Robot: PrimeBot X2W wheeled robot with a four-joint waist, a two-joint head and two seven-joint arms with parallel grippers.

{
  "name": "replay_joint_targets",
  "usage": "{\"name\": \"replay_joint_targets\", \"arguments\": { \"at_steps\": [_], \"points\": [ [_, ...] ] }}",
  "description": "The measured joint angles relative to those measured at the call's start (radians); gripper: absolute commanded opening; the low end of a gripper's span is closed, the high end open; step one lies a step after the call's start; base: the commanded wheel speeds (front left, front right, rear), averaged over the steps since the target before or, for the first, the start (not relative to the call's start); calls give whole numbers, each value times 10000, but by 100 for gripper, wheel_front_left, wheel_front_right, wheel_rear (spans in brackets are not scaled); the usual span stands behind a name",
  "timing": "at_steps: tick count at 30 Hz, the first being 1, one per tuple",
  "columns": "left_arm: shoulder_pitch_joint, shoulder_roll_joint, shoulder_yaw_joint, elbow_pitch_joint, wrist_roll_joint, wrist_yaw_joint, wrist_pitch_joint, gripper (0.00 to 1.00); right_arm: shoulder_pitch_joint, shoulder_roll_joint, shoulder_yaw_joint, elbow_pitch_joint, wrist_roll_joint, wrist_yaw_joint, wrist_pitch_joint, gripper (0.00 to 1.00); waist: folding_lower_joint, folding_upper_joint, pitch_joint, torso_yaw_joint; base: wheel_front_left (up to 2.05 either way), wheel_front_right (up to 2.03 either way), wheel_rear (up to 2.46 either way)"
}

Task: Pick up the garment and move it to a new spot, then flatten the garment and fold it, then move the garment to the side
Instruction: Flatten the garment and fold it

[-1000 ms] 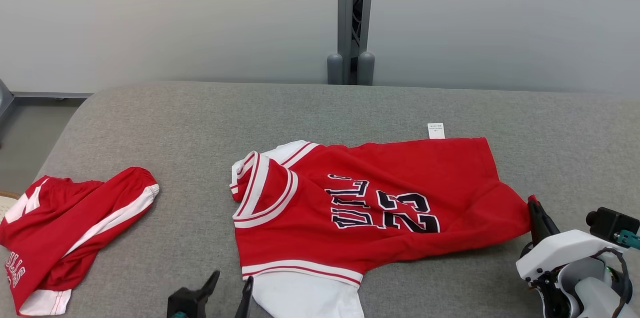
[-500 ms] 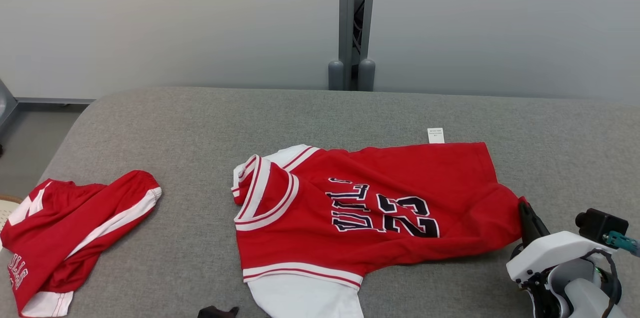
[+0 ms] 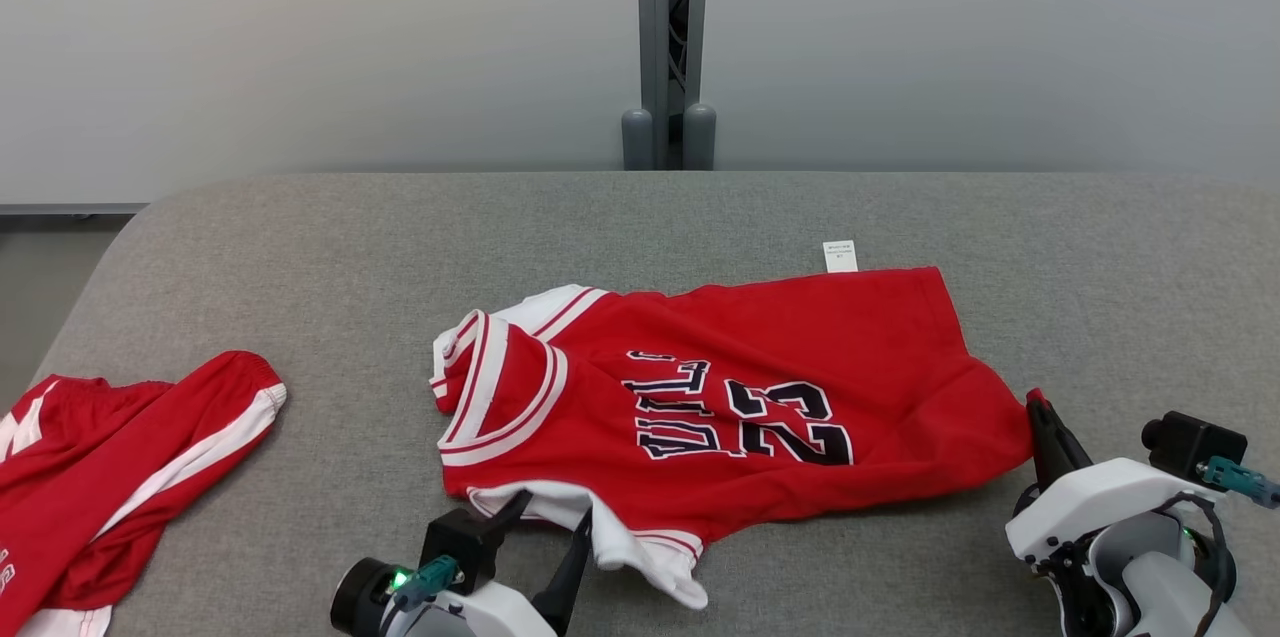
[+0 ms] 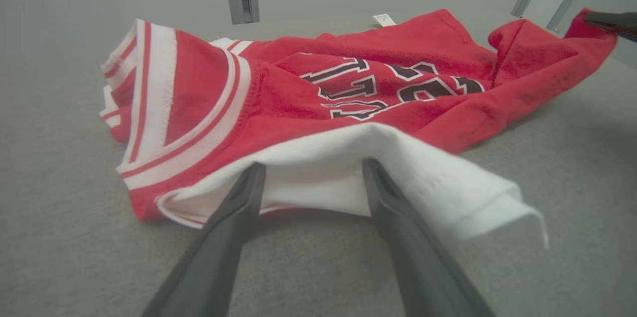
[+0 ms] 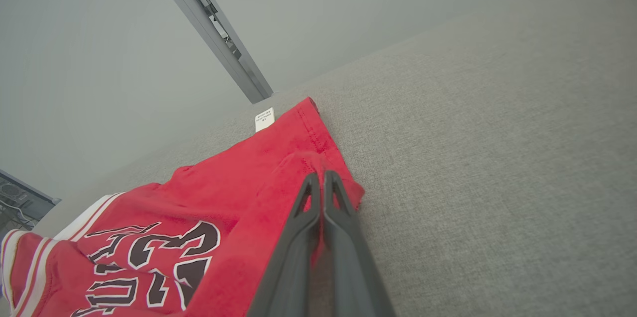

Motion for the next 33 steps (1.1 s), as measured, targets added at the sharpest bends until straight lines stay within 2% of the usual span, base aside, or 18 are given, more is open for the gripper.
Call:
{"name": "replay_joint_targets", "arguments": {
  "at_steps": [8, 17, 22, 33],
  "points": [
    [255, 59, 1179, -1461, 447, 165, -2, 100, -97, 27, 109, 2, -2, 0, 0, 0, 0, 0, 103, -187, 0, 0, 0],
    [21, 27, 1691, -1457, 913, 130, -2, 100, -253, 109, 332, 75, -13, 0, 0, 0, 0, 0, 314, -456, 0, 0, 0],
    [312, 19, 1969, -1139, 970, 151, -2, 100, -248, 117, 330, 125, -2, 0, 0, 0, 0, 0, 273, -405, 0, 0, 0],
    [547, 23, 2452, 988, 360, 194, -10, 100, -184, 173, 366, 205, 44, 0, 0, 0, 0, 0, 67, -34, 0, 0, 0]
  ]
}}
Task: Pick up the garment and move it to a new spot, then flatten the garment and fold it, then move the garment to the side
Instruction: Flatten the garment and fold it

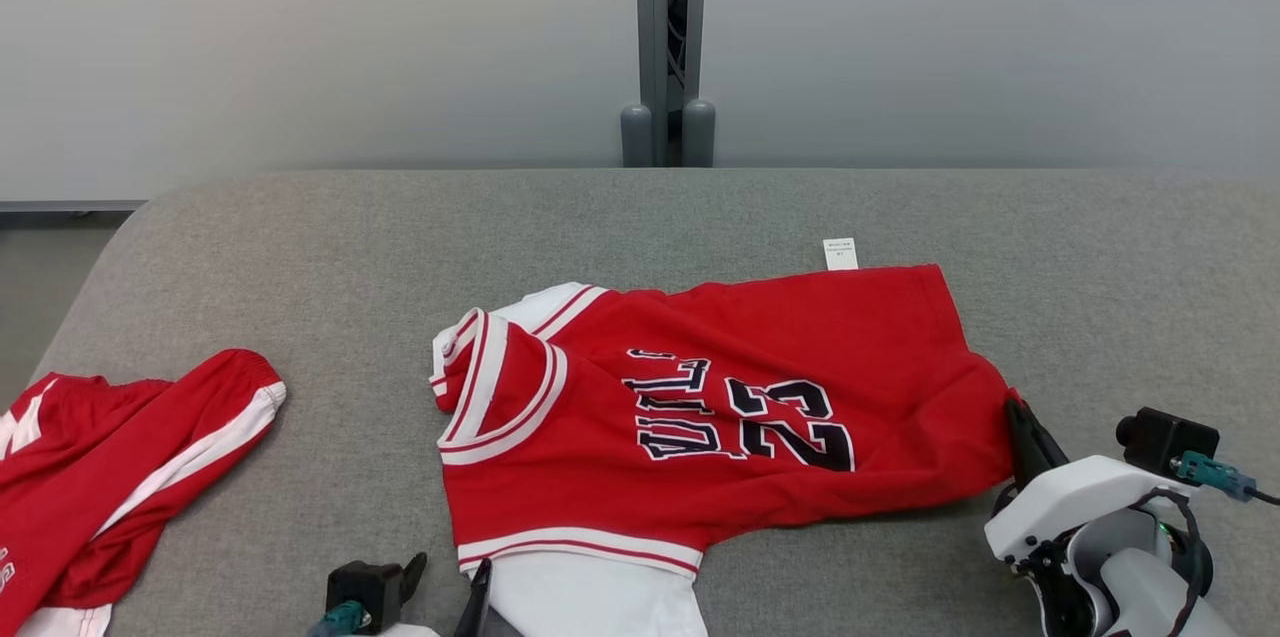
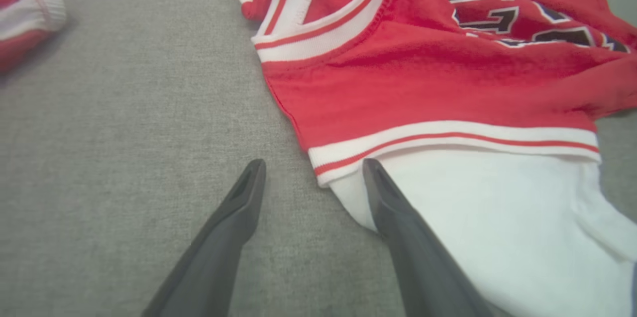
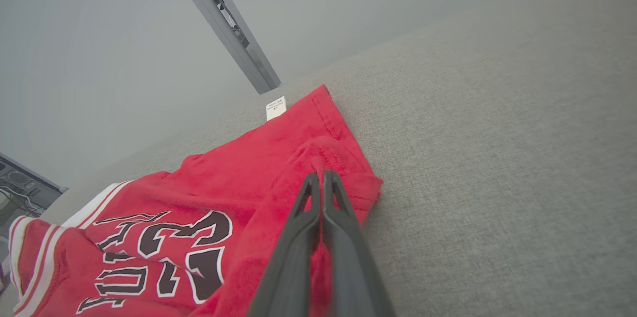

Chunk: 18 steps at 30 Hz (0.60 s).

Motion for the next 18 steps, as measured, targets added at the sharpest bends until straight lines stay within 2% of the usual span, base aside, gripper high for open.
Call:
{"name": "replay_joint_targets", "arguments": {
  "at_steps": [4, 10, 11, 12, 13, 16, 18],
  "points": [
    [-297, 2, -267, 518, -997, -234, 73, 100, -1, 21, 75, 15, 48, 0, 0, 0, 0, 0, -26, 12, 0, 0, 0],
    [-732, -10, -1248, 811, -2316, -472, 397, 100, -58, 21, 165, 21, 71, 0, 0, 0, 0, 0, 57, -69, 0, 0, 0],
    [-732, -10, -1248, 811, -2316, -472, 397, 67, -58, 21, 165, 21, 71, 0, 0, 0, 0, 0, 57, -69, 0, 0, 0],
    [-784, -10, -1386, 838, -2512, -487, 428, 22, -78, 17, 176, 21, 77, 0, 0, 0, -1, 0, 75, -89, 0, 0, 0],
    [-833, -8, -1490, 863, -2698, -491, 420, 0, -89, 12, 186, 23, 77, 0, 0, 0, 0, 0, 94, -109, 0, 0, 0],
    [-1064, -19, -1505, 905, -2930, -458, 219, 0, -105, -6, 205, 31, 96, 0, 0, 0, 0, 0, 134, -157, 0, 0, 0],
    [-1262, -19, -1275, 892, -3058, -245, 86, 0, -111, -19, 205, 38, 121, 0, 0, 0, 0, 0, 154, -177, 0, 0, 0]
  ]
}}
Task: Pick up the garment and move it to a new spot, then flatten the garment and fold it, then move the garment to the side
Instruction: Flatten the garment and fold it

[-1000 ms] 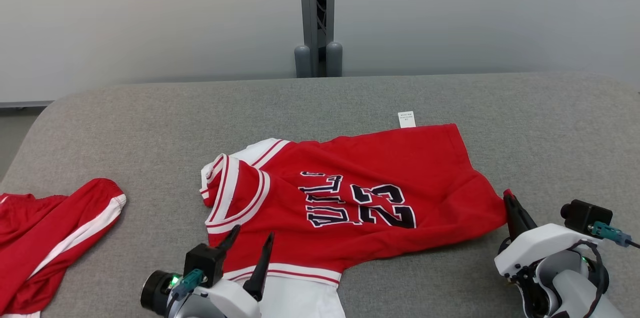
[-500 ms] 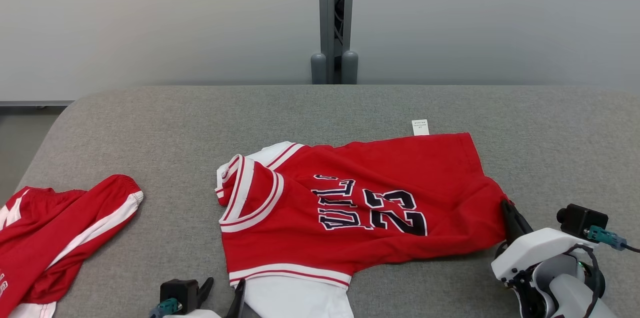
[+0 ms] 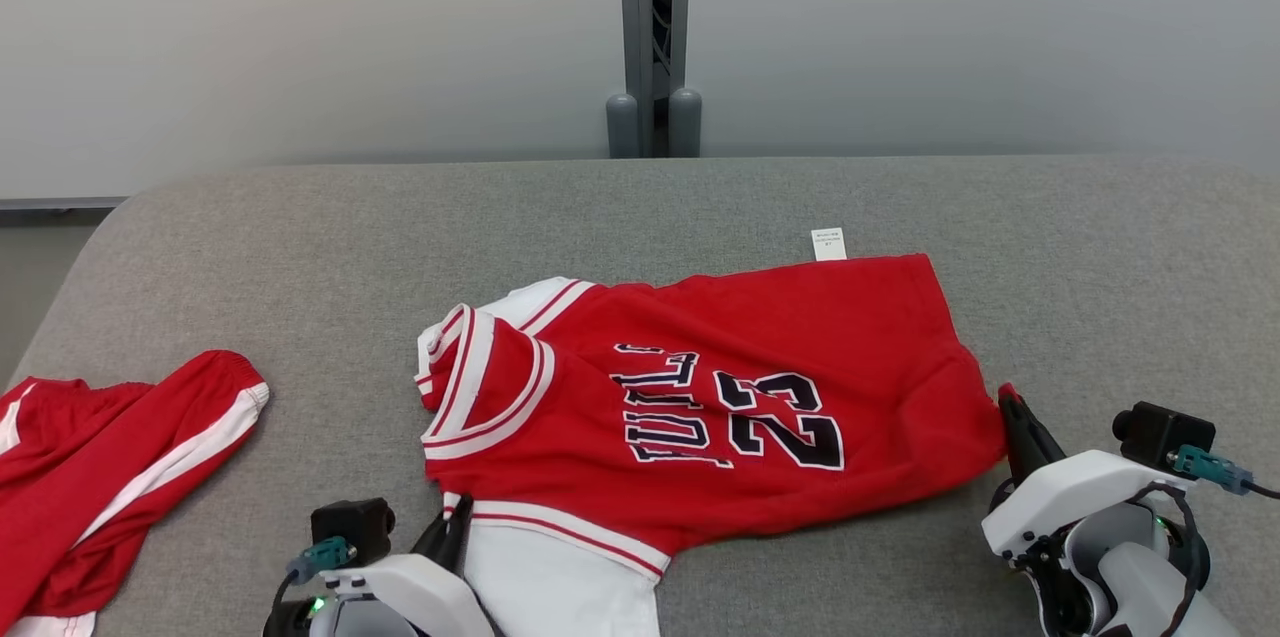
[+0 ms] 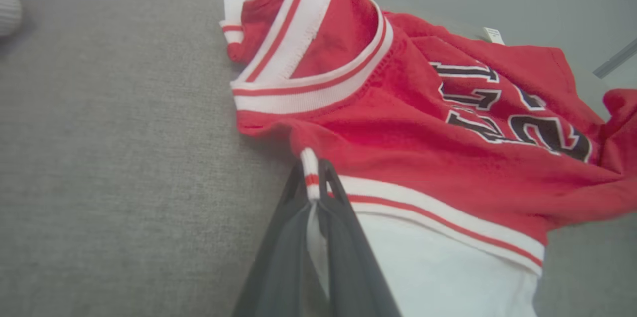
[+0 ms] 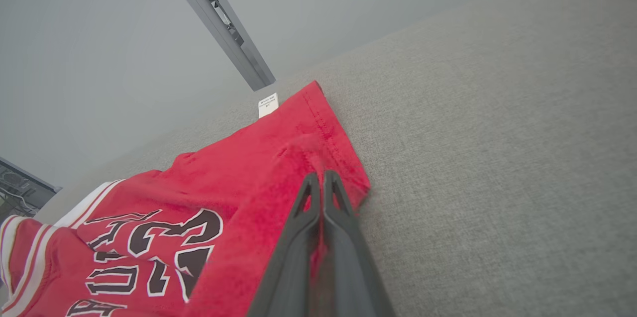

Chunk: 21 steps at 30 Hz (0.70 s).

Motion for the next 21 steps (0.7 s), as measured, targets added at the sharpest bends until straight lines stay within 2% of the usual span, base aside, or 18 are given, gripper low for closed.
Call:
{"name": "replay_joint_targets", "arguments": {
  "at_steps": [9, 13, 17, 21],
  "points": [
    [-448, 334, 830, -859, 633, 552, -61, 0, -26, 50, 0, -81, 6, 0, 0, 0, 0, 0, 3, -27, 0, 0, 0],
    [-743, 309, 972, -926, 901, 604, -61, 0, -119, 163, 84, -249, 6, 0, 0, 0, 0, 0, 22, -113, 0, 0, 0],
    [-1311, 182, 746, -585, 1164, 523, -61, 0, -220, 290, 261, -332, 6, 0, 0, 0, 0, 0, 110, -317, 0, 0, 0],
    [-2024, 44, 397, -324, 1361, 642, -63, 0, -405, 418, 491, -360, 6, 0, 0, 0, 0, 0, 255, -532, 0, 0, 0]
  ]
}}
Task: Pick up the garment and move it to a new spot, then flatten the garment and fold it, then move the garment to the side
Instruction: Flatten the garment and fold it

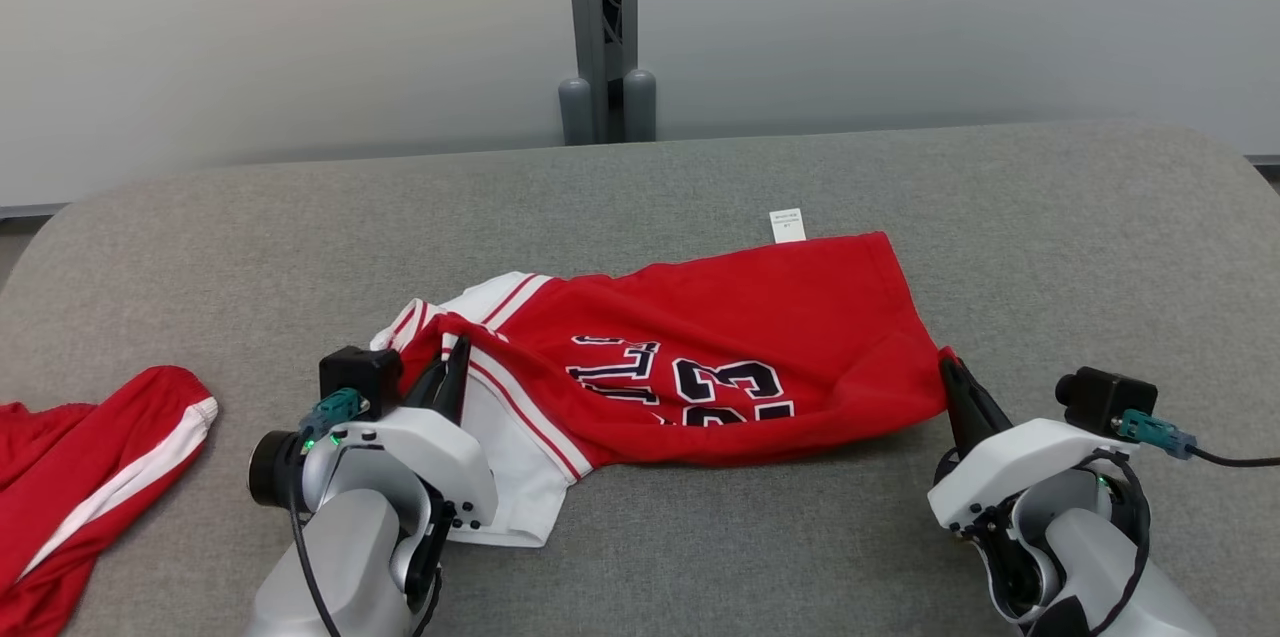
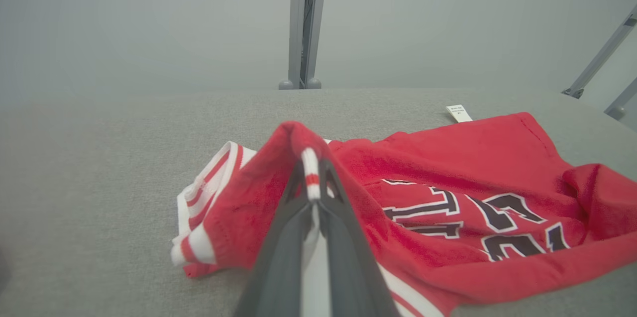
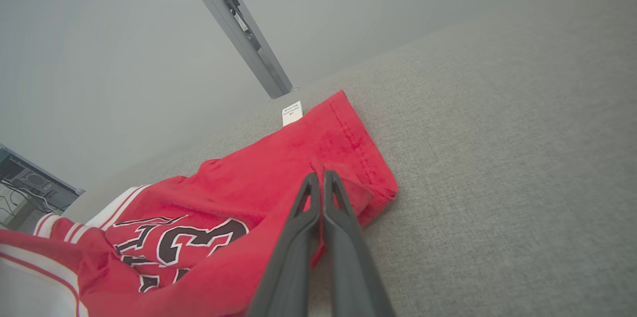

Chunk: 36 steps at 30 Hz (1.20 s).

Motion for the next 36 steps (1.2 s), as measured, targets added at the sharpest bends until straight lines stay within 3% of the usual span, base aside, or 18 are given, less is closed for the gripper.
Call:
{"name": "replay_joint_targets", "arguments": {
  "at_steps": [3, 9, 10, 11, 17, 23, 30, 36],
  "points": [
    [-292, -4, -640, 15, -263, -79, 2, 0, -138, 92, 240, 21, 17, 0, 0, 0, 0, 0, 97, -223, 0, 0, 0],
    [-314, -54, -3336, -652, -1618, -88, 25, 0, -337, 161, 527, 130, 134, 0, -2, 0, 0, 0, 259, -576, 0, 0, 0],
    [-281, -56, -3822, -740, -1791, -69, 90, 45, -351, 165, 552, 150, 151, 0, -2, 0, 0, 0, 271, -601, 0, 0, 0],
    [-230, -50, -4261, -794, -1941, -8, 182, 100, -366, 171, 566, 161, 165, 0, 0, 0, 0, 0, 278, -617, 0, 0, 0],
    [115, -48, -6222, -727, -2577, 88, 594, 100, -383, 125, 506, 178, 253, 0, 0, 0, 0, 0, 276, -528, 0, 0, 0],
    [209, -35, -6775, -489, -3208, 178, 349, 100, -323, 35, 299, 167, 259, 0, 0, 0, 0, 0, 208, -236, 0, 0, 0],
    [54, 36, -5810, -144, -3461, 644, 17, 100, -136, -13, 150, 150, 259, 0, 0, 0, 0, 0, 34, 177, 0, 0, 0],
    [551, 1045, -4174, -1177, -2203, 1158, -15, 100, 85, -79, -15, 121, 257, 0, 0, 0, 0, 0, -167, 603, 0, 0, 0]
  ]
}}
